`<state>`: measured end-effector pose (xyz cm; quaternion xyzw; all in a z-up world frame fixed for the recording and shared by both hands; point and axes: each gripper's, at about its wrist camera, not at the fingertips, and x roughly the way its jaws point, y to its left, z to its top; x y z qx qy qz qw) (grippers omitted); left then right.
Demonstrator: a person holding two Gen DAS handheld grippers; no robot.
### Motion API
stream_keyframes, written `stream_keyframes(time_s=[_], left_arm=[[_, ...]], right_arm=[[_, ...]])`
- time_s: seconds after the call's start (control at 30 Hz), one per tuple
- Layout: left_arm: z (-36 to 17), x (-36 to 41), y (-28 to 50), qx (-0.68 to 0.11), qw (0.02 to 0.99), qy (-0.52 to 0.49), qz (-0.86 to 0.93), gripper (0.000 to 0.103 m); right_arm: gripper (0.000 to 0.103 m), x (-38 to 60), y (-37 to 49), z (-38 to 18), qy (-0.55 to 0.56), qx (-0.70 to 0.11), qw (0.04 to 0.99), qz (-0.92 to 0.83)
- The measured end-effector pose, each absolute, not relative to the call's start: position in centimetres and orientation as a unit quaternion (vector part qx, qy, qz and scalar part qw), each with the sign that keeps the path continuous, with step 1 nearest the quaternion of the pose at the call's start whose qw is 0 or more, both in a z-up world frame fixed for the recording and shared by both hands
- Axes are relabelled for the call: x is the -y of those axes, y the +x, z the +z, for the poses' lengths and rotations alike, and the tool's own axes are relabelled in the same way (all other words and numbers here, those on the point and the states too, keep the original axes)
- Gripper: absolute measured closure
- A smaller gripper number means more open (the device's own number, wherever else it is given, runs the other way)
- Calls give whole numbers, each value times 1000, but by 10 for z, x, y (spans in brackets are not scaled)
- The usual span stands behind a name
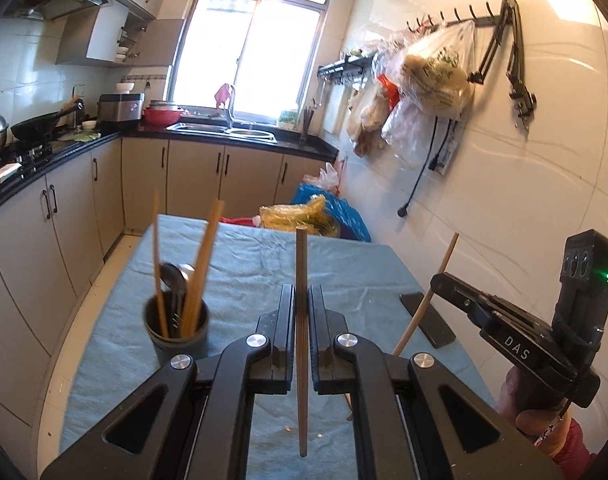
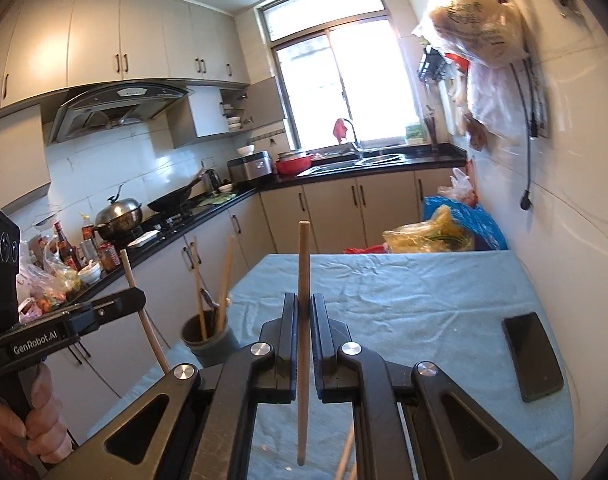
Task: Organize utensils
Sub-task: 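Lift both held chopsticks and carry them over the black holder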
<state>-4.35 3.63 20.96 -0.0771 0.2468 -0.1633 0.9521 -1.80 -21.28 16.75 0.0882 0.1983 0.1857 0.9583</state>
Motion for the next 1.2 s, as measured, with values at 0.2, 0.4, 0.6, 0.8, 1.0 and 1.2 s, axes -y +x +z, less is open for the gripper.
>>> stream_keyframes(time_s=[0.2,0.4,0.6,0.8,1.0,1.2], left_arm=[[243,-60,-39,-221,962,-72,-142,97],[277,-85,-21,-192,972,-73,-117,97],[296,-106,3,-170,977,-78,-97,97],[282,-130,31,-173,976,-103,-79,97],[247,-148,55,-205,970,-117,-60,97],[224,-155,70,-224,965,-126,-54,97]], right_arm=[[97,184,1,196,87,-190,954,214],[97,153,26,222,90,-177,952,231],[97,124,56,247,113,-163,950,242],[97,86,85,247,115,-165,948,246],[97,51,111,216,89,-203,944,245],[97,43,125,189,76,-233,939,241]])
